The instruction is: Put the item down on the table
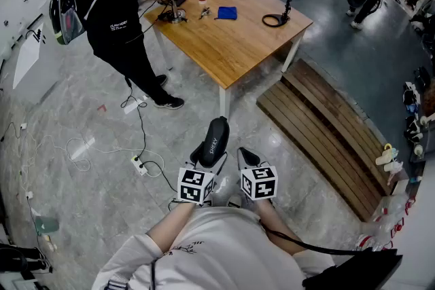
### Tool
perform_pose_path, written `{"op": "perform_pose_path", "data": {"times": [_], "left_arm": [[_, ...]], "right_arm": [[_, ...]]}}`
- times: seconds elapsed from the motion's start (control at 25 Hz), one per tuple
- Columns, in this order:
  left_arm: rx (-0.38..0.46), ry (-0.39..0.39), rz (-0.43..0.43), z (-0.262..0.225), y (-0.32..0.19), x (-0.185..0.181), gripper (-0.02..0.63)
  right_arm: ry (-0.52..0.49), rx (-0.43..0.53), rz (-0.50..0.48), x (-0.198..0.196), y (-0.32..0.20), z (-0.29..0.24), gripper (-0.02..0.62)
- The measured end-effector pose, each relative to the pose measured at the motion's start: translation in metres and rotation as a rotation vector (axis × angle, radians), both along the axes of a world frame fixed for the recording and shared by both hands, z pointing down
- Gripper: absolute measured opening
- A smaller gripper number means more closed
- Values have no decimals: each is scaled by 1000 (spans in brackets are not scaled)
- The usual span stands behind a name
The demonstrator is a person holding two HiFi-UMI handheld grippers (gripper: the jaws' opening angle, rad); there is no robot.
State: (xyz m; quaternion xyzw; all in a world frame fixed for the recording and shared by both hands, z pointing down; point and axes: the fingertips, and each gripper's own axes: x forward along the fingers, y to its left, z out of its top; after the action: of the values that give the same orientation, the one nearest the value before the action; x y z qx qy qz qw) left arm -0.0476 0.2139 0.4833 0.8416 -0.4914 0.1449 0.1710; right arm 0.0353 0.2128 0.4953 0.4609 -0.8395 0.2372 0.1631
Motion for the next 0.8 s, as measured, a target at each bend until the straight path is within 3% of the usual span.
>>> {"op": "perform_pose_path", "data": {"times": [0.48,0.8], "left_arm": [[13,-29,-18,3,5,35,333],[3,-47,-20,13,-18,39,333]], "right_arm": [[-19,0,7,44,9,9,6],[-26,-33,8,48,-10,24,6]]}}
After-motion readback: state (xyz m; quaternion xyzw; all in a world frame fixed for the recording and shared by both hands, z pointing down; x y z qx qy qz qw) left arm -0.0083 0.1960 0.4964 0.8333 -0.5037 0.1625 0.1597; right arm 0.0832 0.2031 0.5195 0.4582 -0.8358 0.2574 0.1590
